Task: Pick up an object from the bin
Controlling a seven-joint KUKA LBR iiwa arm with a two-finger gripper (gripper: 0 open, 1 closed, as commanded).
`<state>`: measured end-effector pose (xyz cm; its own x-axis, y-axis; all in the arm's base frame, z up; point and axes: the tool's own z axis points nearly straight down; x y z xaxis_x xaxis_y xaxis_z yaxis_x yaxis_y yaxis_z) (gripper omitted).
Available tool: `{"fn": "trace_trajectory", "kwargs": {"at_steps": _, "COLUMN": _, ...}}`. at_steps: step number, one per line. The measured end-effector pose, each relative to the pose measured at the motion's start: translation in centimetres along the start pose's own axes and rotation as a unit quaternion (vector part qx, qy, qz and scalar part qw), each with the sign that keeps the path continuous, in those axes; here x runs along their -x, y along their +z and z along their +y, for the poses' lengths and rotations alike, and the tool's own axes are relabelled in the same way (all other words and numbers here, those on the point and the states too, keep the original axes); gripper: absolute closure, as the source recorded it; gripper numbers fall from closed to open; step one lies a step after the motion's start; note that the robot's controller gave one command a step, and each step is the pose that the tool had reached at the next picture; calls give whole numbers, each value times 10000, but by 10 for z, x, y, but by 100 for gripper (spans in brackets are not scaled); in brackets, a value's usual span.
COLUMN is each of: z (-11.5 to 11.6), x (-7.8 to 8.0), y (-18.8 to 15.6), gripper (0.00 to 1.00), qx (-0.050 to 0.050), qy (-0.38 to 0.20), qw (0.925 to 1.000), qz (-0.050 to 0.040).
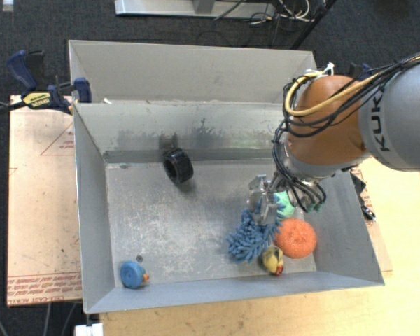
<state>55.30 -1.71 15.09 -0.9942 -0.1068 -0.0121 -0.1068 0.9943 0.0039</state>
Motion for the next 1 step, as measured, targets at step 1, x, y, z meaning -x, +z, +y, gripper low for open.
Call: {"fn": "trace_trajectory", "kwargs": {"at_steps": 1, "z": -3, "x": 4, "y": -120, "gripper": 100, "qx": 0, "qy": 14, "qw": 10000, "qz": -20}}
